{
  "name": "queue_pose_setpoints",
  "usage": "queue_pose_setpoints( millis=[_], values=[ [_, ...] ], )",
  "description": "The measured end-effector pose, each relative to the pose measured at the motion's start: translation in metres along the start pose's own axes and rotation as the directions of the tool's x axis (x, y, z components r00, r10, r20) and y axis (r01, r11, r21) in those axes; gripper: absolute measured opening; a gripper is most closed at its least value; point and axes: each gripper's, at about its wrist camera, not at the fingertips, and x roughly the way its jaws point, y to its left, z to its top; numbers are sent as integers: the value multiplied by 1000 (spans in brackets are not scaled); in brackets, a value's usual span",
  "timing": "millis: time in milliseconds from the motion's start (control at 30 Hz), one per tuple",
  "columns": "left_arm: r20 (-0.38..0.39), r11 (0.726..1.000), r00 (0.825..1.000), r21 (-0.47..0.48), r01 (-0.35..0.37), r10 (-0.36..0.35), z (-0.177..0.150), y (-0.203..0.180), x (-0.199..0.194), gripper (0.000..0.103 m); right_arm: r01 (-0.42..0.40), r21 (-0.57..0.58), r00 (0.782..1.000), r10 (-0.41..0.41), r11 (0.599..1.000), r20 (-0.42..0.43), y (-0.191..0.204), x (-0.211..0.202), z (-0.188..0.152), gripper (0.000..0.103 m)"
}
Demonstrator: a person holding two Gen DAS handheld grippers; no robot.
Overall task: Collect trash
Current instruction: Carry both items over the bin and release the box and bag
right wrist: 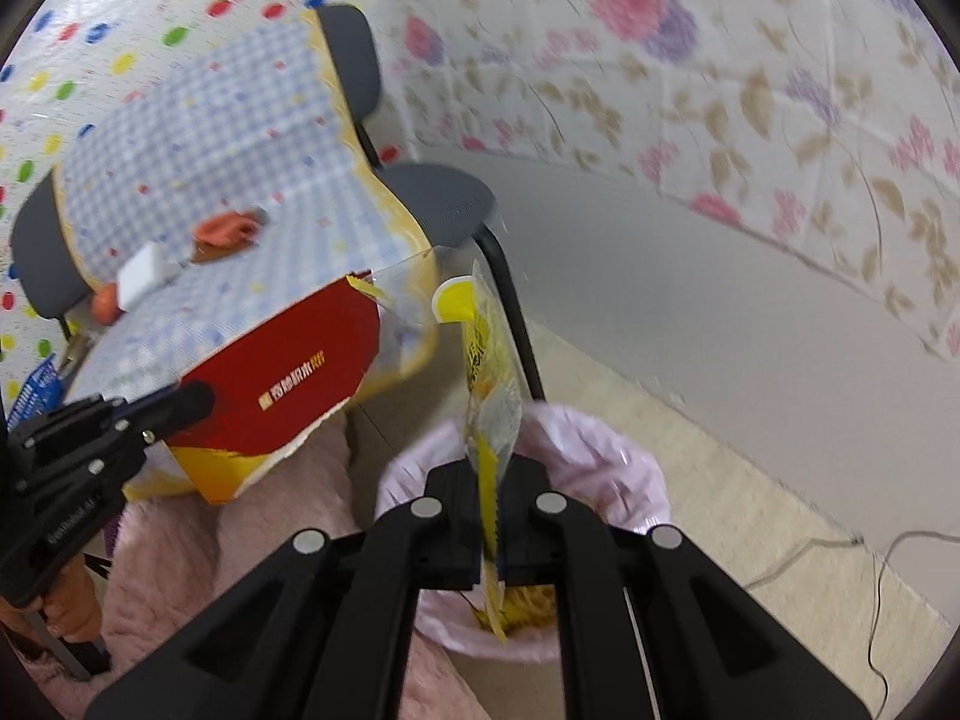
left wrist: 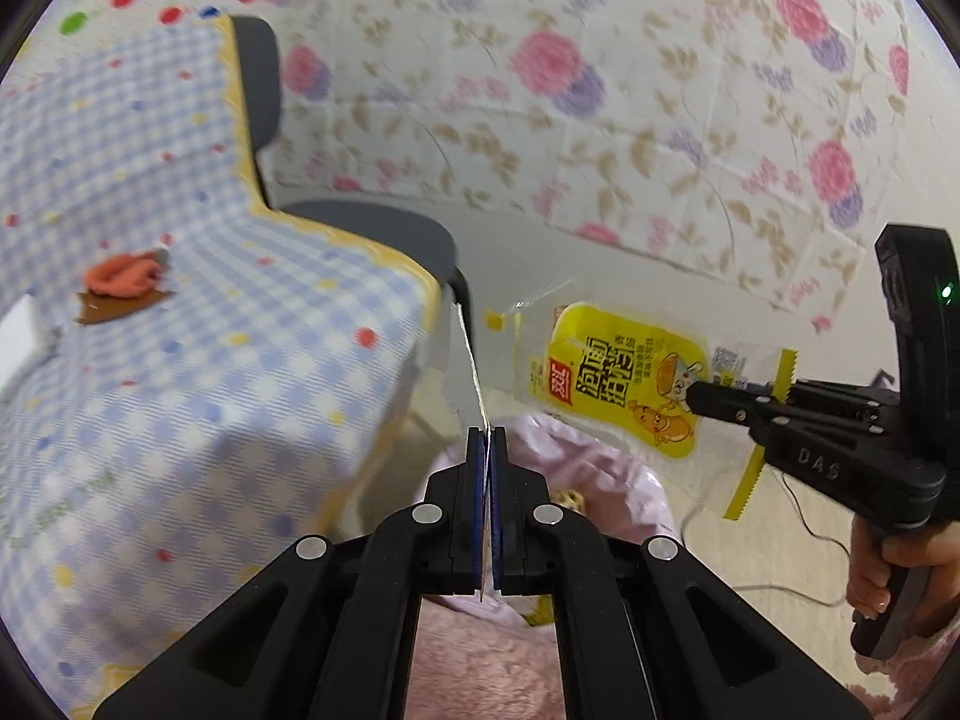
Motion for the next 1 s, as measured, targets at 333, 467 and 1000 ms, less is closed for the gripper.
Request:
queue_pose_setpoints(
  millis=[333, 467, 1000],
  values=[
    [-126, 999, 991, -18, 45, -47, 6, -13, 44, 5, -24, 35, 995, 27, 999, -98, -16, 32, -13, 4],
    [-175, 998, 983, -30, 50, -55, 8, -14, 62, 7, -63, 71, 985, 73, 996, -154, -22, 55, -16, 4],
    [-56, 986, 991, -106, -130, 125, 14, 30, 13, 54, -36, 90, 999, 33, 995, 38, -33, 13, 21, 56]
  ],
)
